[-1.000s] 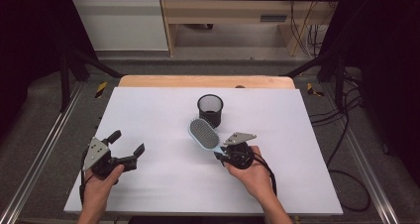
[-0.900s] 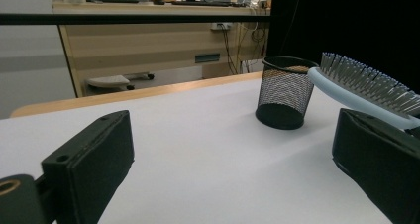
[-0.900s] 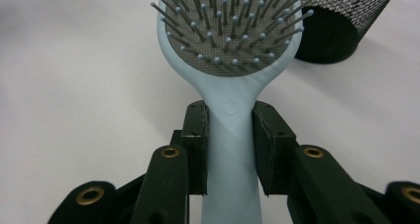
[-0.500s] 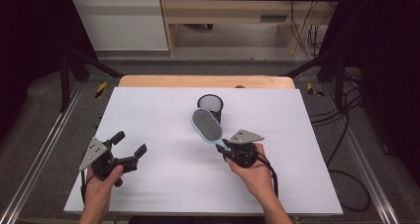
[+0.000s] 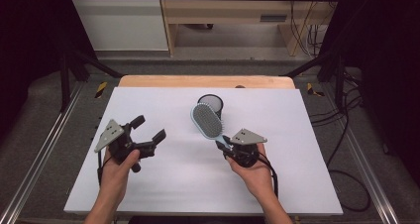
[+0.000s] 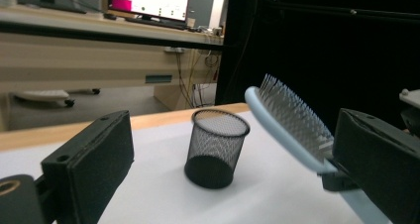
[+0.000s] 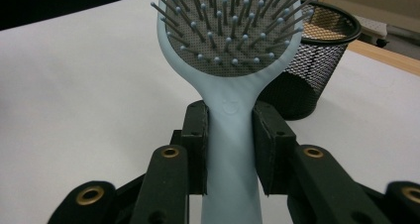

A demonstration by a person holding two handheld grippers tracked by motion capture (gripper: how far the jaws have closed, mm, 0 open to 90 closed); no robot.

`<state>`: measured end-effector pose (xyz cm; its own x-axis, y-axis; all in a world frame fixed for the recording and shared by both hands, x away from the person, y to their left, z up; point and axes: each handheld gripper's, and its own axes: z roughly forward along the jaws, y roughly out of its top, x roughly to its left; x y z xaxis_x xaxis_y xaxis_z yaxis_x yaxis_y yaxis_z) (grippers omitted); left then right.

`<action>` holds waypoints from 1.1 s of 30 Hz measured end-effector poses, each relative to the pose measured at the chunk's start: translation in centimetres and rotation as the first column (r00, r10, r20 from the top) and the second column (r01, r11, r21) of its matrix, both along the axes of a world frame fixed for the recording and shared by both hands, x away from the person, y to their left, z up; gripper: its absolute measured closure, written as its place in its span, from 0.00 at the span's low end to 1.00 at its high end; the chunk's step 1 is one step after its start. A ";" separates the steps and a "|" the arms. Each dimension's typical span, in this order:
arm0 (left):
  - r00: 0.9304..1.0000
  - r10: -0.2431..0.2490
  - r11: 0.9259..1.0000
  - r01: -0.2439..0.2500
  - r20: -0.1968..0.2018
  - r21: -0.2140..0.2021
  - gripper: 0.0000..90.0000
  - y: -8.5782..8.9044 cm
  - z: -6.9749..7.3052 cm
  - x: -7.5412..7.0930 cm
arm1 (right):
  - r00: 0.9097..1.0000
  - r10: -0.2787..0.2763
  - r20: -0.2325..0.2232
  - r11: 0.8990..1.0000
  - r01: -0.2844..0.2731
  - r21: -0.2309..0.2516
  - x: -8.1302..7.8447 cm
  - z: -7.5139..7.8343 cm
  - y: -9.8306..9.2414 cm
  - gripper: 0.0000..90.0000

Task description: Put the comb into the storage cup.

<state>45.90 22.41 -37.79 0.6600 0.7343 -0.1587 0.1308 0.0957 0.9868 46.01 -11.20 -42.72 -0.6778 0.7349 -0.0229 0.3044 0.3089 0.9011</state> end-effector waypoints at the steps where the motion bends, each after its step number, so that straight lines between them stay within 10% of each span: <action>1: 1.000 -0.017 1.000 0.017 0.000 -0.010 0.03 -0.7 0.6 0.6 | 1.000 -0.011 0.008 1.000 0.011 0.008 0.0 0.1 -0.1 0.77; 6: 0.996 -0.090 0.995 0.091 -0.019 0.043 0.04 -3.3 2.0 2.2 | 0.998 -0.063 0.004 0.998 0.063 0.030 0.0 -0.2 -0.4 0.77; 16: 0.996 -0.091 0.993 0.092 -0.023 0.072 0.04 -4.4 -0.4 0.5 | 0.998 -0.060 0.020 0.997 0.060 0.041 0.2 -0.3 0.6 0.77; 24: 0.992 -0.065 0.998 0.063 -0.103 -0.025 0.04 -3.4 -2.0 0.7 | 0.998 -0.042 0.039 0.999 0.041 0.028 0.0 -0.5 1.8 0.77; 33: 0.993 -0.078 0.996 0.073 -0.090 -0.059 0.04 -3.3 -1.1 0.2 | 0.998 -0.044 0.041 0.997 0.042 0.062 -0.2 -0.4 2.2 0.77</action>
